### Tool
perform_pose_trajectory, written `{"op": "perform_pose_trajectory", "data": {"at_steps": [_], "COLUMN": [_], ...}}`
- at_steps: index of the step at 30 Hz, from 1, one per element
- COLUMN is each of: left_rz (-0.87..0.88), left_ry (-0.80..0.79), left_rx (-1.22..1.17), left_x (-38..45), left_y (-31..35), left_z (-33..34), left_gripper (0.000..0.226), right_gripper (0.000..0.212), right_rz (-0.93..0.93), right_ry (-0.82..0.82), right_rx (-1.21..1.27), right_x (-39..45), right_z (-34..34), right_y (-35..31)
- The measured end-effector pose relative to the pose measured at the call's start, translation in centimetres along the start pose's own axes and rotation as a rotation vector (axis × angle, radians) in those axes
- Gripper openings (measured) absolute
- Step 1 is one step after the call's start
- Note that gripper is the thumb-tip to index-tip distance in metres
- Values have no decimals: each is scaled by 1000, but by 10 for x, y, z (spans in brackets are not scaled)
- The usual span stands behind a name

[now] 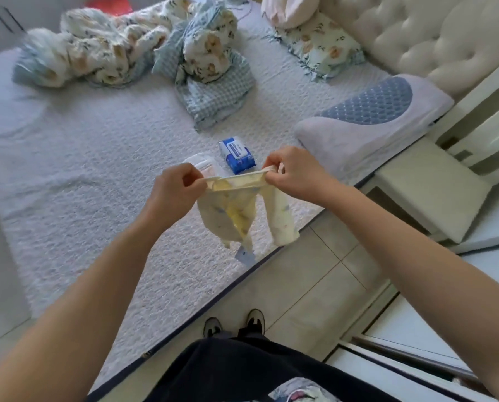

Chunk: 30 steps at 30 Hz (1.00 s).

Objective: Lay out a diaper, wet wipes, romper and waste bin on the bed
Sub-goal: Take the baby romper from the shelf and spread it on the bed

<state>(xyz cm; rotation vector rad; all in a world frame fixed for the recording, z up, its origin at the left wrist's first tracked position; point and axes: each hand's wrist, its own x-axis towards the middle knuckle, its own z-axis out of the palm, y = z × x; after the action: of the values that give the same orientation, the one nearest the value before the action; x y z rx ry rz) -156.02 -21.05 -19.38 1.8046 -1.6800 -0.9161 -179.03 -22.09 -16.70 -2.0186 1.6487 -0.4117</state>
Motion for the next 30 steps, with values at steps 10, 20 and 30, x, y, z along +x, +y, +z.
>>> {"op": "perform_pose_trajectory", "data": {"at_steps": [10,20,30], "left_rz": [-11,23,7], "left_ry": [-14,86,54], "left_rx": [-285,122,16], "left_x": [-12,-30,-37], "left_y": [5,-25,-40], "left_z": [-37,-62,-80], "left_gripper": [21,13,11], "right_gripper": [29,21,49], "right_rz": [13,-96,175], "right_ry": [-76,6,-146], "right_rx": [383,165,433], "right_x": [28,57,66], "right_z": [-1,19,24], "right_y": [-32,-62,-80]}}
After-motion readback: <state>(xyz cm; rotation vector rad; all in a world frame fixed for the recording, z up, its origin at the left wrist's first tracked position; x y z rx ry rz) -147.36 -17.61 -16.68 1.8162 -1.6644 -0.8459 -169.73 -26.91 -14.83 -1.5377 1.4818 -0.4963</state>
